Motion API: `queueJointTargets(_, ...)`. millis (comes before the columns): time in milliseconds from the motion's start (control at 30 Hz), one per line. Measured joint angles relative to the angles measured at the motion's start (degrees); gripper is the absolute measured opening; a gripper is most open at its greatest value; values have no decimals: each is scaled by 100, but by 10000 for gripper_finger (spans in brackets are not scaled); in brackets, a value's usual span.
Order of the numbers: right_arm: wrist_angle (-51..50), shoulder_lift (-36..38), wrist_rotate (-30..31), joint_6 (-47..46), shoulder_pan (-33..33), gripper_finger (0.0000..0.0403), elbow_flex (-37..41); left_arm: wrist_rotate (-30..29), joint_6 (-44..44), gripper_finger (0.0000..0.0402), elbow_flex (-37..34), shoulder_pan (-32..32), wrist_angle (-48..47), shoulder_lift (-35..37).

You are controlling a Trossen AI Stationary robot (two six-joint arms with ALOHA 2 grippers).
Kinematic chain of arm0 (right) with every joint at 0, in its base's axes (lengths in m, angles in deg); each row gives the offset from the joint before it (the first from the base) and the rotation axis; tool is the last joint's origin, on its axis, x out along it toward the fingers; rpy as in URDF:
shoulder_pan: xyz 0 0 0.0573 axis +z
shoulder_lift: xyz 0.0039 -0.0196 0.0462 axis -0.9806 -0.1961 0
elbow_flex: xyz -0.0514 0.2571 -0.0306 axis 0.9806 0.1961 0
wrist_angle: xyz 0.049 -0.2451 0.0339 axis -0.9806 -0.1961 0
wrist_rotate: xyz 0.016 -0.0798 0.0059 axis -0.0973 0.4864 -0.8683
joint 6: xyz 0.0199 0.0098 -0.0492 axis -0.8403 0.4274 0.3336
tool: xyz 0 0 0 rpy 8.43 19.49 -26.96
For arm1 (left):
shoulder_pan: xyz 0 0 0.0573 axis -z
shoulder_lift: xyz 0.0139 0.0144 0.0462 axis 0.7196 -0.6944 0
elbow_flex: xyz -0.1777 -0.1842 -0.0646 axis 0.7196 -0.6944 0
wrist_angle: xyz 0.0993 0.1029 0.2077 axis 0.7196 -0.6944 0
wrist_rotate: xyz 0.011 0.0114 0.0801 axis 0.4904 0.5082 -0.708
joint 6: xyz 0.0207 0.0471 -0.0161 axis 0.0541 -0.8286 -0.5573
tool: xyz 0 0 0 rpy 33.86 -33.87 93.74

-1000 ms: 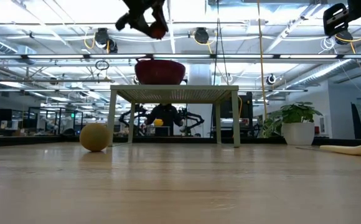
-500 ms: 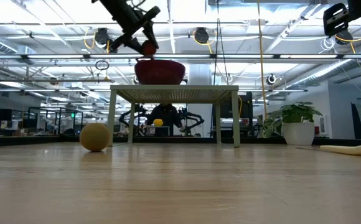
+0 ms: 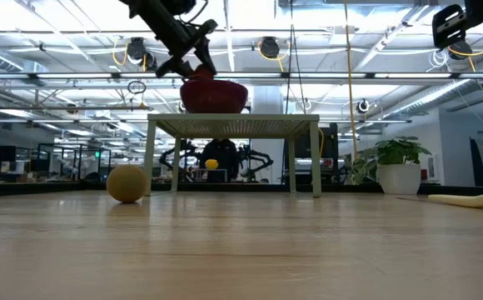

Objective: Pick & Place Fruit
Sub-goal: Put the pomegranate into the violet strainer bowl on the shelf

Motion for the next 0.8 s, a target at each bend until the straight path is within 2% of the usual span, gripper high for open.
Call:
queueJointTargets(133,-1,0,0,-89,1,0,-2,105,-73,183,182,-10,-50,-243)
queueJointTargets(367,-1,0,0,-105,0,0,-4,-191,-473,194,783,-25,-701,-614)
queueJointTargets(500,-1,0,-13,-107,1,0,-4,3,-486,190,815,-13,-729,-787)
queueJointTargets(800,-1,0,-13,-107,1,0,-4,-38,-501,199,820,-42,-879,-801)
